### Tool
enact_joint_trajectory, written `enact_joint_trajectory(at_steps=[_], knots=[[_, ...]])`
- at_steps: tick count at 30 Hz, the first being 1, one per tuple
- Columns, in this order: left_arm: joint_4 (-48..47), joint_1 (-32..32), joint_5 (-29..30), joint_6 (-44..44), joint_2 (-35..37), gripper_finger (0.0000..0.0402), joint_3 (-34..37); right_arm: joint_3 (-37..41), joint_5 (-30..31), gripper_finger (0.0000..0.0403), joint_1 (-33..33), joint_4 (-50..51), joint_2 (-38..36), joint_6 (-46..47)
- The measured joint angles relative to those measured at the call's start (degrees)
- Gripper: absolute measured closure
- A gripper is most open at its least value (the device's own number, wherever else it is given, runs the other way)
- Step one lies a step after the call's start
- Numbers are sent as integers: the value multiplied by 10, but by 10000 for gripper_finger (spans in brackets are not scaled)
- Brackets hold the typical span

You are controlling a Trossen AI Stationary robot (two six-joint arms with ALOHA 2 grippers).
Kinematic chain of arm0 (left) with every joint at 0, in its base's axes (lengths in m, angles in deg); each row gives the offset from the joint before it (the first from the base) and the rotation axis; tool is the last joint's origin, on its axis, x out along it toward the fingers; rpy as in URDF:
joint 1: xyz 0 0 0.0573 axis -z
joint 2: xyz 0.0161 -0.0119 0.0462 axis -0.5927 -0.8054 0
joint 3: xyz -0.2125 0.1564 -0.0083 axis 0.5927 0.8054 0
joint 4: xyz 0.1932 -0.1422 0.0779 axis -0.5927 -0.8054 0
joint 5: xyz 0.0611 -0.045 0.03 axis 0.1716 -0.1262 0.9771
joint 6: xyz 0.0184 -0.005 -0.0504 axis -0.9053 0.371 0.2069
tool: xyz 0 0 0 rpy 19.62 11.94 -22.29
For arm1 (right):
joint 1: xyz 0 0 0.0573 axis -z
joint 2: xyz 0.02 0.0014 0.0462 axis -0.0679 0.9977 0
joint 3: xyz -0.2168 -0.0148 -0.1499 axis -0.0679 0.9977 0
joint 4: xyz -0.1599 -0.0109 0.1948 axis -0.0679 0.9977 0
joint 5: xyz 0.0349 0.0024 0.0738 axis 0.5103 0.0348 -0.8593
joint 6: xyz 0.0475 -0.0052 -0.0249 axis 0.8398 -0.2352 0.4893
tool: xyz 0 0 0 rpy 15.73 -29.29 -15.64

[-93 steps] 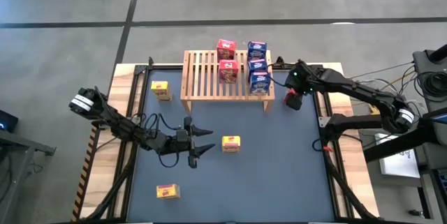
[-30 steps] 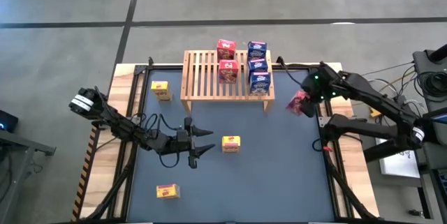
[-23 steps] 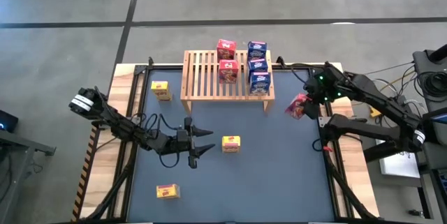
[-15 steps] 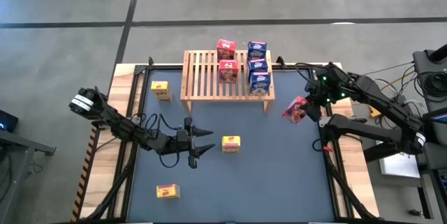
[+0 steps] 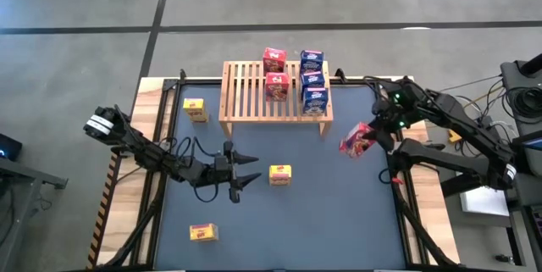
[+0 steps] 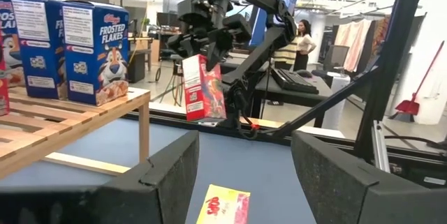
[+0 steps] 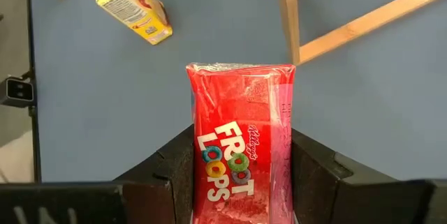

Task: Stack cereal on shelf
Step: Put the red cereal box on the shelf aligned with the other red cereal box

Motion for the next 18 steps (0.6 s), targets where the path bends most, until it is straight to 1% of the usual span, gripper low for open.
enact_joint_trajectory(at_steps=[7, 18], knots=[[-1, 0, -1, 18, 0, 190, 0, 0, -64, 236, 0, 0, -13, 2], [14, 0, -2, 39, 0, 189, 0, -18, -74, 236, -8, 0, -27, 16]])
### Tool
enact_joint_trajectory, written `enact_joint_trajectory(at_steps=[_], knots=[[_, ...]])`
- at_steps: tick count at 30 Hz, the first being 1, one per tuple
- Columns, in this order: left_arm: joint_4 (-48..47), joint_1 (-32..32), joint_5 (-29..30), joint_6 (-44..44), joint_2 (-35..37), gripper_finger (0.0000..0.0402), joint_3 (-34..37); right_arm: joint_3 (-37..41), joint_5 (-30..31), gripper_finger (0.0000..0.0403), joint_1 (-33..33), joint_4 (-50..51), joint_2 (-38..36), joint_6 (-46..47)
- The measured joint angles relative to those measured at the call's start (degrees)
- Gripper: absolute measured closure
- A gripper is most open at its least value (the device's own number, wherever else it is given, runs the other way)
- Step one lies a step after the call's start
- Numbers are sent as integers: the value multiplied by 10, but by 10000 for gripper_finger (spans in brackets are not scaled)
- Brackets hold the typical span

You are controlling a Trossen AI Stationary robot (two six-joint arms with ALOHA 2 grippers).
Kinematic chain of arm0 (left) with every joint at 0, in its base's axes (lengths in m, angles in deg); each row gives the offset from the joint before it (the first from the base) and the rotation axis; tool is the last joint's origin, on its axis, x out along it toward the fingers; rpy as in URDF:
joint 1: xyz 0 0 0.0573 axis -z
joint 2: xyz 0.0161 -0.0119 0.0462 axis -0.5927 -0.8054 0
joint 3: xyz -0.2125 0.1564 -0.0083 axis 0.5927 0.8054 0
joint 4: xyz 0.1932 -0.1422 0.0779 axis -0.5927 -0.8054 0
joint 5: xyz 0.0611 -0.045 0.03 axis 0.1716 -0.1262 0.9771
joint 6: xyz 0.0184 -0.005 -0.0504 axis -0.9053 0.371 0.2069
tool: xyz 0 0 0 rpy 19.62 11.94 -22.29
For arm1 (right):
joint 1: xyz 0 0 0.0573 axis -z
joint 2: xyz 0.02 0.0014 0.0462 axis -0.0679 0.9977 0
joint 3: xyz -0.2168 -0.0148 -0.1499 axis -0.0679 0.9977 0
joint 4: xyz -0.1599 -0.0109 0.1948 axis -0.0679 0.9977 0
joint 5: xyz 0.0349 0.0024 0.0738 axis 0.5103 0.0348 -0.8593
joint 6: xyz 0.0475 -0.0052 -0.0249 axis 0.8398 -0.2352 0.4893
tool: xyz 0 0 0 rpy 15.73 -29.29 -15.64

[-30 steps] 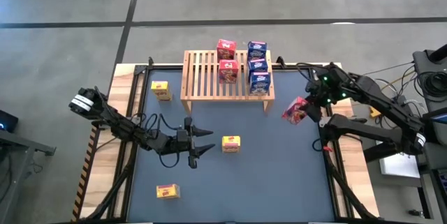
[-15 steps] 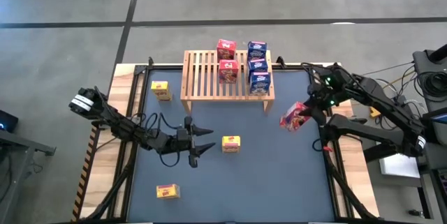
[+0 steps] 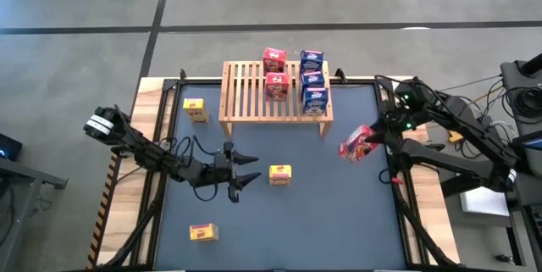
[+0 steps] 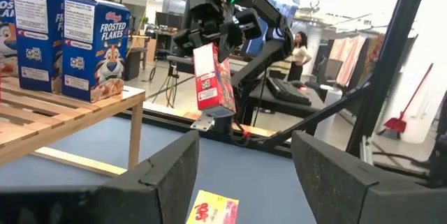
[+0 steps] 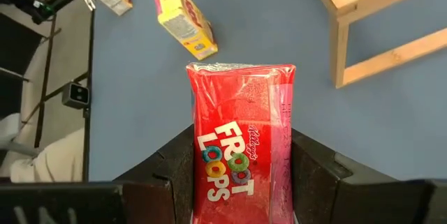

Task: Stack cereal on shelf
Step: Put the red cereal box on the shelf aligned with the other red cereal box

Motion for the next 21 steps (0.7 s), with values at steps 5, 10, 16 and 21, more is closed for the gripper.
enact_joint_trajectory(at_steps=[5, 10, 16, 21], knots=[[4, -1, 0, 6, 0, 181, 0, -11, -16, 236, 0, -3, 0, 0], [4, -5, 0, 14, 0, 171, 0, -12, -25, 236, 0, -6, 0, -8], [4, -7, 1, 18, 0, 165, 0, -13, -44, 236, 0, -25, -5, 12], [4, -10, 14, 27, 0, 162, 0, -13, -39, 236, -2, -33, -28, 19]])
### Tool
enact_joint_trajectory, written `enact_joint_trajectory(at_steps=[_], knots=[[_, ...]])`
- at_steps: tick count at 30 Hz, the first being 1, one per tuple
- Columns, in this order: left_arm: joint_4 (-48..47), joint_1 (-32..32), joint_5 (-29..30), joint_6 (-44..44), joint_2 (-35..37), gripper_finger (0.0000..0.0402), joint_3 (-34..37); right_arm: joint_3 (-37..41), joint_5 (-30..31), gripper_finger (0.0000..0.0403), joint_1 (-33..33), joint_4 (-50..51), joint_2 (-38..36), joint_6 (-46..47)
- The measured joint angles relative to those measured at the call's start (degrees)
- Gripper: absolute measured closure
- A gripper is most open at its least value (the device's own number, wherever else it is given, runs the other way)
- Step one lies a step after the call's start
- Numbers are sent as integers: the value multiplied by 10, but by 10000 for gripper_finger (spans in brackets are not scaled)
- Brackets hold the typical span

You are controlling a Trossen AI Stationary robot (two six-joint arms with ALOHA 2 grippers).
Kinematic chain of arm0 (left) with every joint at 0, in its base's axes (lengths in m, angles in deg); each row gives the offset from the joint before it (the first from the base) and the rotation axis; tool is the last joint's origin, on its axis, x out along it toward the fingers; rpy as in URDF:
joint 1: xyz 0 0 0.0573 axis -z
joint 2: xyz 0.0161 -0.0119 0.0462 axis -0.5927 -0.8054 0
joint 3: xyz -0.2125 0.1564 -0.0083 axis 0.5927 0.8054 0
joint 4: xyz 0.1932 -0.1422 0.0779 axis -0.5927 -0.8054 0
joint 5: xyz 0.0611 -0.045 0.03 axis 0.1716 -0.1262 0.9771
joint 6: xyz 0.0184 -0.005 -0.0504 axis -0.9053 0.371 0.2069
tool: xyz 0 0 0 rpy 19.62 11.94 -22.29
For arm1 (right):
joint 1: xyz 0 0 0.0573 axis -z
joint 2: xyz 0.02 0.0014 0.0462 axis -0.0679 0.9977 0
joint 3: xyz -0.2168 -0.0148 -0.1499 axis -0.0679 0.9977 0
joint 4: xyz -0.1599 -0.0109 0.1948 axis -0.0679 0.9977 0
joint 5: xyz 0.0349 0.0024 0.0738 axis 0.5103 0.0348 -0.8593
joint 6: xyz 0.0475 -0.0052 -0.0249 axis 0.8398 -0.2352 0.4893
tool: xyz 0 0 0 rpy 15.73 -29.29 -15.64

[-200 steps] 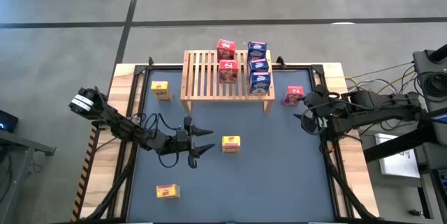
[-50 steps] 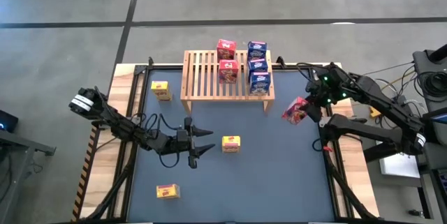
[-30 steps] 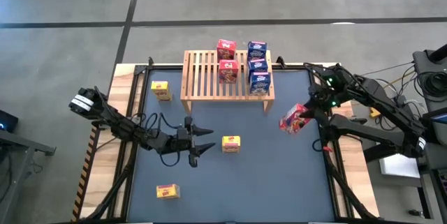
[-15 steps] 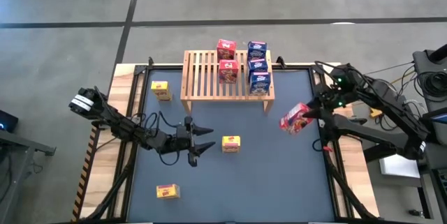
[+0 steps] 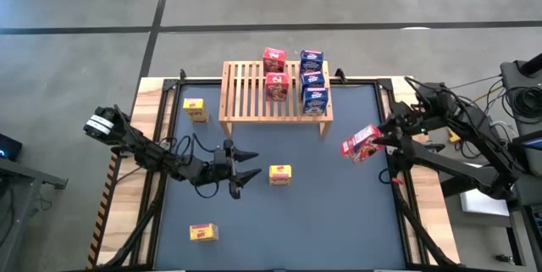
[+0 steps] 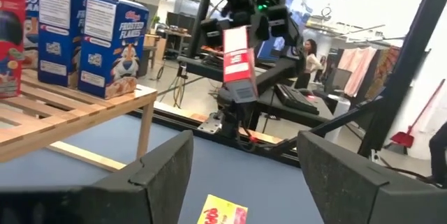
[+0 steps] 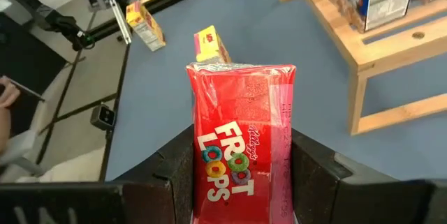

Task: Stack cereal on shelf
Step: Put the red cereal box on the shelf aligned with the other red cereal box

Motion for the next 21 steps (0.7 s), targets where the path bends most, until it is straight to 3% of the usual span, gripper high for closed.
enact_joint_trajectory(at_steps=[13, 21], knots=[[0, -4, 1, -1, 0, 159, 0, 2, 1, 236, -4, -59, 11, -30], [-1, -7, 1, -5, 0, 159, 0, 3, 6, 236, -63, -140, 42, -31]])
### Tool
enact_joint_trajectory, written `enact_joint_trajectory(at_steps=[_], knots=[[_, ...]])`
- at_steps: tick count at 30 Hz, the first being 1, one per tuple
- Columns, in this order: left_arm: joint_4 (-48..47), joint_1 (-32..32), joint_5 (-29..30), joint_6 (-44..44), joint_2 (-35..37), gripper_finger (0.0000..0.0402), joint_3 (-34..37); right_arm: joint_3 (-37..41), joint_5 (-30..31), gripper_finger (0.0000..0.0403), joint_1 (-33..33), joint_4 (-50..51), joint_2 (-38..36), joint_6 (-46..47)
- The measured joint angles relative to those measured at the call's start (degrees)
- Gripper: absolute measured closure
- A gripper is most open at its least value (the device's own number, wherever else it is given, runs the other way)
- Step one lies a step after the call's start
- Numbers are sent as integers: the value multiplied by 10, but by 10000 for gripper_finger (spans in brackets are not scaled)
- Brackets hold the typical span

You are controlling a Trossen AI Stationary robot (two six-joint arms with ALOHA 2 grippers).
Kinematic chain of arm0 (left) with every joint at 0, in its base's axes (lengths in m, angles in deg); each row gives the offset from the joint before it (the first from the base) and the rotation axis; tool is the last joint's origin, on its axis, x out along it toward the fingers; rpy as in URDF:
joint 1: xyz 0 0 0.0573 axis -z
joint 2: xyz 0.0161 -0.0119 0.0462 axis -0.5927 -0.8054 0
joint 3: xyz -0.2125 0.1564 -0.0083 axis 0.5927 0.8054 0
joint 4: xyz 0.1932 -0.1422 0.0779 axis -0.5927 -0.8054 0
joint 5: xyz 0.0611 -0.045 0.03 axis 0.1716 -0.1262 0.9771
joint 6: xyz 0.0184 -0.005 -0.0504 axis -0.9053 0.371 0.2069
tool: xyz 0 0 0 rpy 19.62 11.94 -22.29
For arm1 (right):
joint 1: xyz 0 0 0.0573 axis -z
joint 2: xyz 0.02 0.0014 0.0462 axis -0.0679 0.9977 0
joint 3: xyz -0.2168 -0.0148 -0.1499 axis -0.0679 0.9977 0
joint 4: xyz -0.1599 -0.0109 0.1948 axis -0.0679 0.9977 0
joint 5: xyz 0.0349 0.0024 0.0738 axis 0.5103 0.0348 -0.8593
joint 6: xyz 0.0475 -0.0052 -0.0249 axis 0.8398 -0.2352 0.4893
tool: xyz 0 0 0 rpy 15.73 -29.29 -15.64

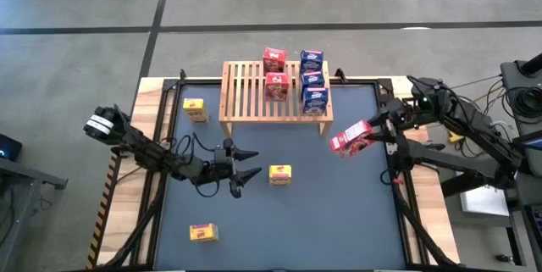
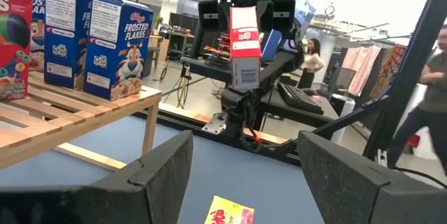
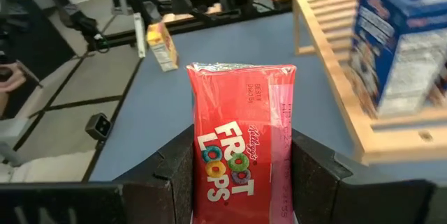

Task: Stack cereal on shelf
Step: Put the red cereal box on the shelf aligned with the other red cereal box

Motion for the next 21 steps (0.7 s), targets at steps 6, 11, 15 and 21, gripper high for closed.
enact_joint_trajectory(at_steps=[6, 11, 15, 21], knots=[[-1, -1, 0, -1, 0, 159, 0, 0, 69, 236, -88, -50, 32, 12], [-2, -1, 0, -1, 0, 159, 0, 0, 133, 236, -179, -104, 77, 26], [-6, -1, 0, -1, 0, 159, 0, 0, 203, 236, -249, -130, 111, 31], [-10, -1, 0, -1, 0, 159, 0, -8, 265, 236, -326, -151, 158, 60]])
